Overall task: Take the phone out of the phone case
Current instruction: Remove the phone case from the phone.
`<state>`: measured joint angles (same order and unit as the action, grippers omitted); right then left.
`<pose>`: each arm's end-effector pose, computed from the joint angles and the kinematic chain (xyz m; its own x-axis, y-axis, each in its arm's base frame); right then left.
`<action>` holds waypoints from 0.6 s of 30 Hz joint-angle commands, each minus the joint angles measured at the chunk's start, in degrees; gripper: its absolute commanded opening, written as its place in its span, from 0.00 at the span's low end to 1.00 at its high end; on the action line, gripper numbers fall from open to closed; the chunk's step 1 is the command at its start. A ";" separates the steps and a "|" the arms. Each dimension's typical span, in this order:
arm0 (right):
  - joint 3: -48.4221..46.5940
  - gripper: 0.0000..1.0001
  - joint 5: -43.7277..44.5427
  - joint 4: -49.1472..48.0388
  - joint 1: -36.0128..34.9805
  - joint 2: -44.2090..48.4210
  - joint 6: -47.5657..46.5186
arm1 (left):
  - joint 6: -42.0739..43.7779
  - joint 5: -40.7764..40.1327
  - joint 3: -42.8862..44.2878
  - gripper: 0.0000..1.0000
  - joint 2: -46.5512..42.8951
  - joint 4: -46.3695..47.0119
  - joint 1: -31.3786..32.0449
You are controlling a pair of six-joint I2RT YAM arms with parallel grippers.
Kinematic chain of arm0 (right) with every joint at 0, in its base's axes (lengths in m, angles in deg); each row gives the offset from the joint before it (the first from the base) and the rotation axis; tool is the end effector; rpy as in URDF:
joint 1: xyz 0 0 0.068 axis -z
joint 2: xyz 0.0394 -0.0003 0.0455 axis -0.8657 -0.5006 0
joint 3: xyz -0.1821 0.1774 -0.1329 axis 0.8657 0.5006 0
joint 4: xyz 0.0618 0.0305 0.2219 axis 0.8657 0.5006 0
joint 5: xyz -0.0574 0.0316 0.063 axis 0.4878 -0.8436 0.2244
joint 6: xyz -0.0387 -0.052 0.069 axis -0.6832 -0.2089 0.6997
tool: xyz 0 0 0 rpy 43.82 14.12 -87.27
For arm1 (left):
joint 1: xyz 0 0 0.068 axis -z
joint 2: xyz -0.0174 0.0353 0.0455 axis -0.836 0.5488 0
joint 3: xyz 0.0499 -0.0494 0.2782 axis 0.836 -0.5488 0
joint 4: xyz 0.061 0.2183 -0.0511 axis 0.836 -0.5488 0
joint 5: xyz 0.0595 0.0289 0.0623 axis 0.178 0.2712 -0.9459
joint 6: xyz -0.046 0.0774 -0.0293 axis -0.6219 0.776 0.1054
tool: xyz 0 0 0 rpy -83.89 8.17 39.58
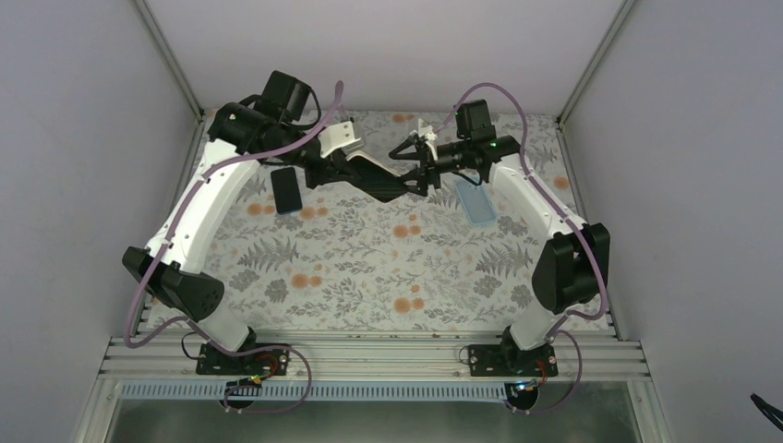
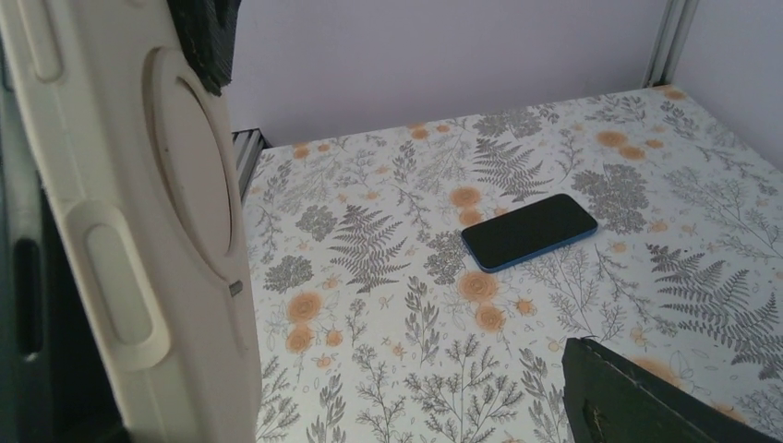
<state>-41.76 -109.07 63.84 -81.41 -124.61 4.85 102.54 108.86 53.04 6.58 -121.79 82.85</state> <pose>0.2974 0.2002 0.3374 -0.1158 -0.2959 -0.9482 -0.9922 -0.0103 0.1244 0.2481 -0.1802 0.3949 -0.1751 0.6364 -0.7512 0.9769 0.2071 -0.0523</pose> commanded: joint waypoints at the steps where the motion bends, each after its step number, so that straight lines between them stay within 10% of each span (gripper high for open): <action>1: -6.15 0.88 -22.70 -3.74 -16.89 2.31 14.64 | -5.13 -6.26 -0.94 0.02 9.07 34.02 2.57; 18: -13.83 0.78 -22.22 3.50 -25.04 -4.95 10.49 | -6.02 -8.09 5.39 0.02 16.38 32.87 6.48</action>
<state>-48.36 -107.00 68.85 -89.39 -134.62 3.28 103.39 99.92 57.87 12.97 -135.32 84.23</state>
